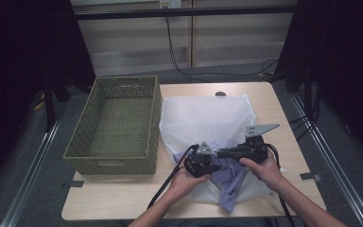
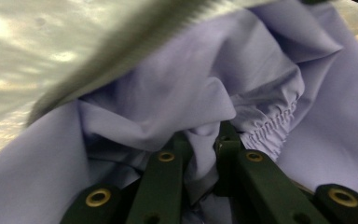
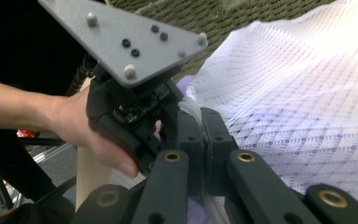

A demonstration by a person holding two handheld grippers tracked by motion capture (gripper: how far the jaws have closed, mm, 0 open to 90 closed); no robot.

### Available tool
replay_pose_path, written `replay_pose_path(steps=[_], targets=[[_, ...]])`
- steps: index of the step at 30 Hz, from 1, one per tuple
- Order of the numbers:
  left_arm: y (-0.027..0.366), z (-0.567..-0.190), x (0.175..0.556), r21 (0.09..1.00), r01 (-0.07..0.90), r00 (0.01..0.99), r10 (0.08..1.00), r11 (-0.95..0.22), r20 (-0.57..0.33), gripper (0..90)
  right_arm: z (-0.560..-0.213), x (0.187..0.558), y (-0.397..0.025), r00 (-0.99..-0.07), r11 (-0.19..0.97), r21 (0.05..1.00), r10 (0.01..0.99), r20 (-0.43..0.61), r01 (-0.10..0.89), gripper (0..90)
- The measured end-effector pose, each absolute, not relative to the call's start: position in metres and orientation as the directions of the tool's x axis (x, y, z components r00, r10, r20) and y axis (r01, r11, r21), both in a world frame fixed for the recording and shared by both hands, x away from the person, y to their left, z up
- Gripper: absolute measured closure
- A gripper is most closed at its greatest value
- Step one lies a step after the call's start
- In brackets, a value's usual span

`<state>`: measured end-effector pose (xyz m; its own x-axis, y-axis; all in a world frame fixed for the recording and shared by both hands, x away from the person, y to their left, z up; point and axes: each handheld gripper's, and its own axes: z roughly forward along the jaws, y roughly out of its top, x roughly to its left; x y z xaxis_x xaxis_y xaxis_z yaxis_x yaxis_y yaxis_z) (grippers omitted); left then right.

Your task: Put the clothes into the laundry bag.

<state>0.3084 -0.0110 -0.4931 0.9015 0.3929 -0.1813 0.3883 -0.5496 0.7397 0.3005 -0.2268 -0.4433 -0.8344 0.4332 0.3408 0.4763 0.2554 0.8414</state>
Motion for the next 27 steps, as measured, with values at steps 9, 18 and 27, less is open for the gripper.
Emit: replay_pose_path(steps=[9,18,27], targets=[[-0.011,-0.502,0.310,0.730,0.406,0.891,0.417,-0.550,-0.182,81.6,-0.457,0.294,-0.226,-0.838,0.321,0.811,0.431,0.335,0.489,88.1],[-0.005,-0.495,0.306,0.722,0.391,0.906,0.375,-0.571,-0.195,62.0,-0.470,0.300,-0.228,-0.826,0.354,0.782,0.453,0.336,0.513,86.8],[0.022,-0.471,0.279,0.732,0.363,0.914,0.373,-0.577,-0.160,32.4,-0.470,0.301,-0.229,-0.824,0.348,0.786,0.457,0.334,0.511,84.4]])
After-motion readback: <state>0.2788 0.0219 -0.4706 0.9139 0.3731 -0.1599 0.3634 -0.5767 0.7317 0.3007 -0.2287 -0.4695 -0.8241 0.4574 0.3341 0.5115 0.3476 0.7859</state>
